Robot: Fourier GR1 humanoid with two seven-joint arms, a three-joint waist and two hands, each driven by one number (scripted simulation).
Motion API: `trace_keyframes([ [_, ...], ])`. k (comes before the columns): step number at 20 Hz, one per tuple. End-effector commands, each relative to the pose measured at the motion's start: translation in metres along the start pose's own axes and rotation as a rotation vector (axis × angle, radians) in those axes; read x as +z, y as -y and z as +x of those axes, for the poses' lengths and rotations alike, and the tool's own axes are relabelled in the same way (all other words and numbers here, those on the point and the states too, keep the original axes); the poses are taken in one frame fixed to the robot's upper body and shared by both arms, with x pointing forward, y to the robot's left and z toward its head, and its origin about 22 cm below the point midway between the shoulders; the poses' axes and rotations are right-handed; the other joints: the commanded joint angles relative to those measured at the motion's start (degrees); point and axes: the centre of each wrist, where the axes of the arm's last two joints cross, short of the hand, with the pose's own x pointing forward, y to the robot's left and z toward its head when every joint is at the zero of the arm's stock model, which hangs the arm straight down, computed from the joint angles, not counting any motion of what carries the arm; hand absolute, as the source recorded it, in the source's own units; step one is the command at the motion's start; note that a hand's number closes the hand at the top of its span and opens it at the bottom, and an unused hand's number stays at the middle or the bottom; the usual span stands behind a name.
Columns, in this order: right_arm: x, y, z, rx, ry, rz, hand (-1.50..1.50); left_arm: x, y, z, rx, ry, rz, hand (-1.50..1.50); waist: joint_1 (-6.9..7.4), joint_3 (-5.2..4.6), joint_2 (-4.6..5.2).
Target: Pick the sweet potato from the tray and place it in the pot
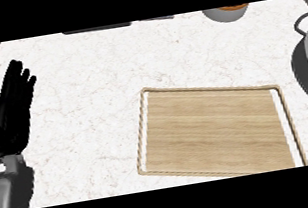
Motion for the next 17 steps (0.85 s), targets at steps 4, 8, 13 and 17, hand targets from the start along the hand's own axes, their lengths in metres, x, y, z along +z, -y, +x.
trace_keyframes([
  [4,0.034,0.062,0.010,-0.031,-0.010,0.020,-1.50,0.003,-0.018,0.002,0.005,-0.002,-0.009,0.00,-0.04,0.10,-0.06],
  [8,0.029,0.074,0.025,-0.035,-0.004,0.038,-1.50,-0.005,-0.005,-0.008,0.007,-0.009,0.021,0.00,-0.39,0.14,0.16],
  [13,0.039,0.078,0.019,-0.018,-0.009,0.039,-1.50,-0.005,0.005,-0.003,0.014,-0.015,0.010,0.00,-0.41,0.25,0.11],
  [17,0.050,0.088,0.018,-0.020,-0.018,0.044,-1.50,0.000,-0.001,-0.009,0.005,-0.003,0.028,0.00,-0.39,0.34,0.06],
])
